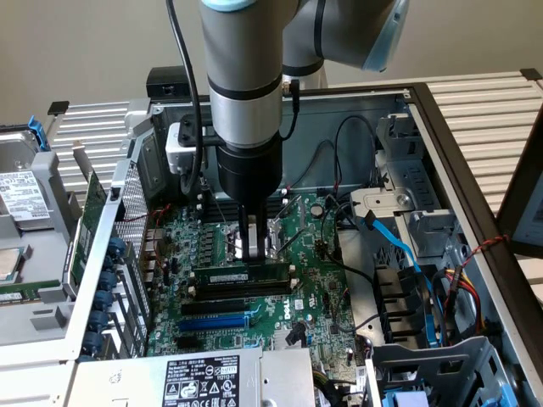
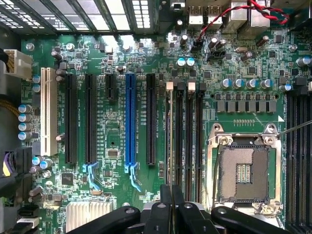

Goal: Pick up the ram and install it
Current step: 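Insert the ram into the slot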

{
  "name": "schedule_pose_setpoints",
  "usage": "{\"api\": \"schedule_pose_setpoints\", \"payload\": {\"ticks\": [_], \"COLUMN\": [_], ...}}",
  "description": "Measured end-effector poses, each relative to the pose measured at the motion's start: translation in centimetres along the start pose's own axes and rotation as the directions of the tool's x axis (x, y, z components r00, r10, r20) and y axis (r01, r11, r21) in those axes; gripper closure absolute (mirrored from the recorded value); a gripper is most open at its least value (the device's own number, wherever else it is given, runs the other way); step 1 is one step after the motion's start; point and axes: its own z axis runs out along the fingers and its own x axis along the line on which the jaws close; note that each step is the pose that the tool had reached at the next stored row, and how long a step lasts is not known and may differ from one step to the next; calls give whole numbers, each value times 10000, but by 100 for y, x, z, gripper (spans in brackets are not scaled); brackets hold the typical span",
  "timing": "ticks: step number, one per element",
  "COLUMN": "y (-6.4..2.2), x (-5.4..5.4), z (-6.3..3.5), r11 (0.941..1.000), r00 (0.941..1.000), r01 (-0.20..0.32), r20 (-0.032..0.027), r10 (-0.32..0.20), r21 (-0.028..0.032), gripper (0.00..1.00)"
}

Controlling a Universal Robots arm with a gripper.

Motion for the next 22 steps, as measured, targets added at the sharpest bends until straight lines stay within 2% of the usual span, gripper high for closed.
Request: {"api": "schedule_pose_setpoints", "payload": {"ticks": [22], "y": [5], "x": [-5], "z": [27], "r11": [10000], "r00": [10000], "r01": [3], "r20": [1], "r10": [-3], "r21": [1], "gripper": [87]}}
